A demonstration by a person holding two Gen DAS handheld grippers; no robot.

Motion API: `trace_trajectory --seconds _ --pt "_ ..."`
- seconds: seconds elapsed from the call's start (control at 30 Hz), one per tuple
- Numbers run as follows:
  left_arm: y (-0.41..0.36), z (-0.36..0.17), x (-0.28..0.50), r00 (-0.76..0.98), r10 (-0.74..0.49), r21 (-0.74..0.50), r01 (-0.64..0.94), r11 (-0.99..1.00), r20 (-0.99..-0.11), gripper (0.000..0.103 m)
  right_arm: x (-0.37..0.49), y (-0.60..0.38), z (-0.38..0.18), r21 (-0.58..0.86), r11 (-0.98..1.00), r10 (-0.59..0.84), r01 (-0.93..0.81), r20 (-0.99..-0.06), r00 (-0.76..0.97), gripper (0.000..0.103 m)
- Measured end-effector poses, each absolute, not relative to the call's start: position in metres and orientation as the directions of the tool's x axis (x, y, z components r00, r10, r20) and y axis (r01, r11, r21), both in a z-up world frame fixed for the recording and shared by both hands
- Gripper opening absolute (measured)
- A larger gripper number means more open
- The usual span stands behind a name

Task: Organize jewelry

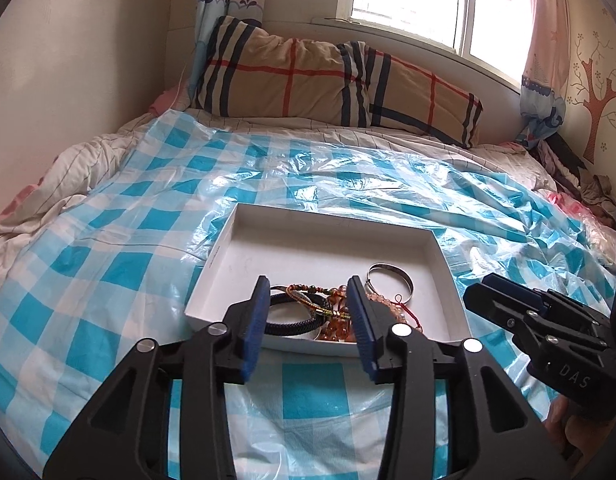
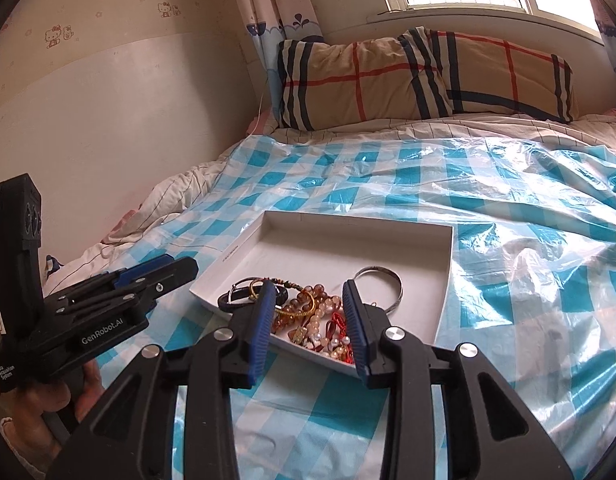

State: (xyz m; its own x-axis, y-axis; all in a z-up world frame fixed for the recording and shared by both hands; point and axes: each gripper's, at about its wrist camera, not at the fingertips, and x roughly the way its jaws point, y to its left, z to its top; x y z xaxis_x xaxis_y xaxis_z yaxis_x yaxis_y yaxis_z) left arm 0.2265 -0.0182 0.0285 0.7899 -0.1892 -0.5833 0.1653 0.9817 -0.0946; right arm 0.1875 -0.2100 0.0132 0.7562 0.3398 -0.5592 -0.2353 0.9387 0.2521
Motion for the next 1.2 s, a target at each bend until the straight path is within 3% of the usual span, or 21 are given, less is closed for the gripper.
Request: trace_trajectory --seconds 0.1,0.2,0.6,0.97,1.2 --pt "-0.014 0.038 0.202 0.798 -0.17 -0.072 0.158 0.985 -0.578 0.054 0.163 -0.208 0.018 0.233 0.946 0.322 -0.226 -0.58 0.748 0.048" --pt "-0.009 0.044 0.173 0.801 -0.157 -0.056 0.153 0.987 -0.578 0.063 0.134 -0.205 0.022 0.204 0.955 0.296 -0.215 -0.601 0.742 0.05" --pt "0.01 0.043 0.055 0.785 -0.135 -0.031 0.146 0.989 -0.605 0.082 0.017 -0.192 0.029 0.156 0.978 0.206 -0.137 -0.655 0.727 0.056" --pt "0.006 0.038 -0.029 0.781 -0.183 -0.034 0.203 0.979 -0.597 0.089 -0.056 -0.189 0.026 0.205 0.976 0.196 -0.079 -0.654 0.73 0.056" --pt "0.016 0.053 -0.08 0.805 -0.192 -0.041 0.205 0.978 -0.562 0.09 -0.117 -0.176 0.038 0.189 0.979 0.174 -0.073 -0.602 0.779 0.056"
